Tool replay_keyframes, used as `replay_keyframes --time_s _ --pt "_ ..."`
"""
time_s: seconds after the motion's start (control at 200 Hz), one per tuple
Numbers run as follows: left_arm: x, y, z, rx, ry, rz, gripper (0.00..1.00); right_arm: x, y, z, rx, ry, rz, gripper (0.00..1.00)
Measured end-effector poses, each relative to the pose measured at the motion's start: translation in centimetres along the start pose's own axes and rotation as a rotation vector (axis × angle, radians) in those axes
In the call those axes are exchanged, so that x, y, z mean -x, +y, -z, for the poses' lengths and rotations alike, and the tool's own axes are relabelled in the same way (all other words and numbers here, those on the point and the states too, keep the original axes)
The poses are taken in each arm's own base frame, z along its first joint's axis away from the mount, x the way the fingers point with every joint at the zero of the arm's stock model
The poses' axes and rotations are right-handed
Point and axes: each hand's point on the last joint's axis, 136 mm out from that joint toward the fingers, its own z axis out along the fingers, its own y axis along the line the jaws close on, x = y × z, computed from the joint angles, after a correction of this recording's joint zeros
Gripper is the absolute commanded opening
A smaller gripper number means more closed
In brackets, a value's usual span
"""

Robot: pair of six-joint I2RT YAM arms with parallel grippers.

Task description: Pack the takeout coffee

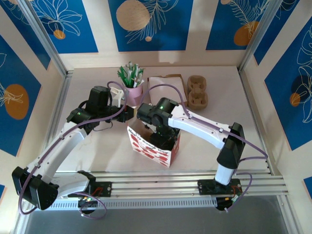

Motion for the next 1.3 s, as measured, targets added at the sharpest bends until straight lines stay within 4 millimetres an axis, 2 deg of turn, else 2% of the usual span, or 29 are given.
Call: replay_keyframes --time_s 0.165,0.425,0.67,0.965,1.3 --pt "0.0 -0.1 0.0 -0.006 0.002 0.000 0.00 0.0 0.0 -0.7 -0.003 0.007 -0.001 0.44" --pt "0.0 -0.1 0.0 -0.007 0.003 0.000 0.00 0.3 -0.3 -0.5 -0.021 -0.012 -0.012 0.44" --pt "0.0 -0.1 0.0 -0.007 0.003 0.000 0.00 0.2 0.0 2.1 -0.007 -0.101 -0.008 0.45" --pt "0.0 -0.1 0.0 -0.007 0.003 0.000 0.00 -0.5 1.9 3.2 -0.007 -0.125 0.058 0.45" --pt "0.0 -0.1 0.0 -0.007 0.003 0.000 0.00 -0.6 3.7 6.3 -0.007 -0.203 0.110 0.45"
